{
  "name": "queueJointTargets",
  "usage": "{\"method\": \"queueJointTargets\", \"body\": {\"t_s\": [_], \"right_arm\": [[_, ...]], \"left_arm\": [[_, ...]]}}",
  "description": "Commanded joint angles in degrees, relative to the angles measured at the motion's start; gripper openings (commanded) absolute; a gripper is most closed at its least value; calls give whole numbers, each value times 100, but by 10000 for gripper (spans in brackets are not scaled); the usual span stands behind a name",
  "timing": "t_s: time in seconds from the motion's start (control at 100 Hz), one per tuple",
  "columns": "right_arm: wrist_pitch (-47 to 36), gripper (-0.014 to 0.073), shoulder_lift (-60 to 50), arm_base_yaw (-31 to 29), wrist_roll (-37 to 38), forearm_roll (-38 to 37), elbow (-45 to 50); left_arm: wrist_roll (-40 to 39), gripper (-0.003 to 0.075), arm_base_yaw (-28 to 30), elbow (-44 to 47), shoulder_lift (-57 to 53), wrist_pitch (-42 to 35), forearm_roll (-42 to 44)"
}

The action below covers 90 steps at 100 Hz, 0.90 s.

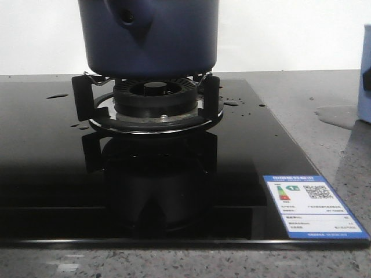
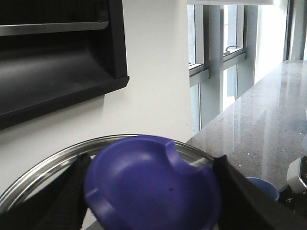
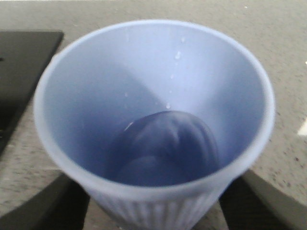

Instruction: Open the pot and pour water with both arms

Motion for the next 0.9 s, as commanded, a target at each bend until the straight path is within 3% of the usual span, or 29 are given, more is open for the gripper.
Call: {"method": "queueJointTargets", "body": {"t_s": [0.0,0.18,0.39,0.51,0.77,0.89], "right_arm": [[-51,213,-403,4,3,-446,-476],[1157,213,-571,4,3,-1055,-1569],[2154,213,-296,40,-7,-1067,-2894],[2574,213,41,303,-484,-1080,-3534],[2712,213,745,1263,-1792,-1319,-4412],[2581,213,985,1497,-1905,-1780,-4634]], "left_arm": [[-53,282,4,-223,-149,-13,-481],[-53,282,4,-223,-149,-13,-481],[-53,282,4,-223,-149,-40,-481],[-53,282,4,-223,-149,-49,-481],[-53,282,4,-223,-149,-49,-481],[-53,282,4,-223,-149,-49,-481]]}}
